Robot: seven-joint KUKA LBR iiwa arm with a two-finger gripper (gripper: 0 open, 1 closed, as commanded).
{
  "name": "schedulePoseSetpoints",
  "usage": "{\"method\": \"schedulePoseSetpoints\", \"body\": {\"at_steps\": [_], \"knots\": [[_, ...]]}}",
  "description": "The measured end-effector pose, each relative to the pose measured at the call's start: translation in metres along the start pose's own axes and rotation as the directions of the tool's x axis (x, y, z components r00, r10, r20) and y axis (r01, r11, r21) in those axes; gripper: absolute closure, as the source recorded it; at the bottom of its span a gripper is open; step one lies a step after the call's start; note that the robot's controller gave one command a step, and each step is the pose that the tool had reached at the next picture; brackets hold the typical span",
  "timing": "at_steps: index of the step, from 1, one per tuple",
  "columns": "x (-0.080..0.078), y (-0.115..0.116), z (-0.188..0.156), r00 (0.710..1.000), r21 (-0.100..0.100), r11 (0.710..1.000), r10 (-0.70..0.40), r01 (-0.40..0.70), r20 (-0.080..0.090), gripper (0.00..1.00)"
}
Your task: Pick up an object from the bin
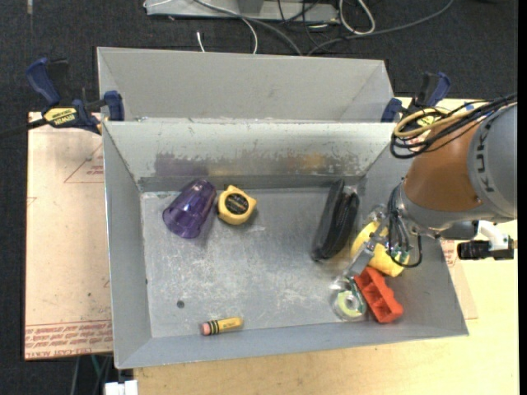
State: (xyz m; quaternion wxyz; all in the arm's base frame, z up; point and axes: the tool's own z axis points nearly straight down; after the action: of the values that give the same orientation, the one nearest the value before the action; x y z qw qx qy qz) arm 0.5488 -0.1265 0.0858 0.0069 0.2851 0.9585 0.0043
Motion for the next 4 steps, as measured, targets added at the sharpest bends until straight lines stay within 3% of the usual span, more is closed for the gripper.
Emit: {"method": "schedulePoseSetpoints", "body": {"at_steps": [1,2,3,4], "knots": [[0.006,0.001,-0.048,1.0,0.004,1.0,0.016,-0.016,-0.007,0.0],[0.009,0.01,-0.047,0.995,-0.003,0.995,0.102,-0.102,0.006,0.0],[0.013,0.01,0.004,0.99,0.003,0.99,0.144,-0.144,-0.004,0.0],[0.038,0.014,0.014,0.911,-0.008,0.911,0.412,-0.411,0.007,1.0]]}}
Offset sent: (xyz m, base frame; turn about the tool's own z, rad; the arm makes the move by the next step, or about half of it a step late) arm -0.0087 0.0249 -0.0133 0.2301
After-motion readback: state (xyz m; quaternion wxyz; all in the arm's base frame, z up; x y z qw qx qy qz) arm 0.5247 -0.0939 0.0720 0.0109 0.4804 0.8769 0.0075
